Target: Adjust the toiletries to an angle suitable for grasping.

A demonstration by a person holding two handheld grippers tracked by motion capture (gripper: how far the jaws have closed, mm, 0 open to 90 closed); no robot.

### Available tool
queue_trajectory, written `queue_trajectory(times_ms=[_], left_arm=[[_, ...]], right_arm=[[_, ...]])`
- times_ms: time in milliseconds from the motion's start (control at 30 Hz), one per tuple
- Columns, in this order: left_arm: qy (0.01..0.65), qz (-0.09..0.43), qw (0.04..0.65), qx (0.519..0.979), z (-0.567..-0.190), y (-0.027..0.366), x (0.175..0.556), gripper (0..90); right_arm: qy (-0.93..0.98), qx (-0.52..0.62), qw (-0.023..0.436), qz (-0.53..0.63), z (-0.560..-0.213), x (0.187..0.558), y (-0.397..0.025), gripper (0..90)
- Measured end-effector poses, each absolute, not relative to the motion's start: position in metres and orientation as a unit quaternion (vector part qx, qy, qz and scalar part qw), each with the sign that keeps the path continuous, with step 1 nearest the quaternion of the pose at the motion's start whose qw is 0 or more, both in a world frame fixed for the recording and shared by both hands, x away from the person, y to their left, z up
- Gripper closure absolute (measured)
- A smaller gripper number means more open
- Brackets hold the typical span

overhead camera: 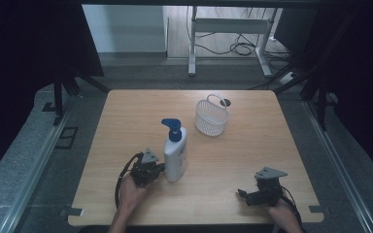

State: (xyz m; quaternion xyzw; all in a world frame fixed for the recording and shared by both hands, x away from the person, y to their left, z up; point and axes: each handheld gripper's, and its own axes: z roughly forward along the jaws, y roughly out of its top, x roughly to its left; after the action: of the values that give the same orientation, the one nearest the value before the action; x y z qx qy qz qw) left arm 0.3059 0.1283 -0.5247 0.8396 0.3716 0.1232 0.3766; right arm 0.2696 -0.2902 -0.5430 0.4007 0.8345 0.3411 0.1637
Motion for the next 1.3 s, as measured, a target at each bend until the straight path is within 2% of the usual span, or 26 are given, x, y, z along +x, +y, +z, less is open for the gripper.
queue_trajectory(times_ms=[1300], left_arm=[[0.323,0.103,0.385,0.858,-0.513,0.102,0.279,89.2]], right_arm=[[0.835,0.401,0.164,0.341,-0.543,0.27,-0.29,0.0]])
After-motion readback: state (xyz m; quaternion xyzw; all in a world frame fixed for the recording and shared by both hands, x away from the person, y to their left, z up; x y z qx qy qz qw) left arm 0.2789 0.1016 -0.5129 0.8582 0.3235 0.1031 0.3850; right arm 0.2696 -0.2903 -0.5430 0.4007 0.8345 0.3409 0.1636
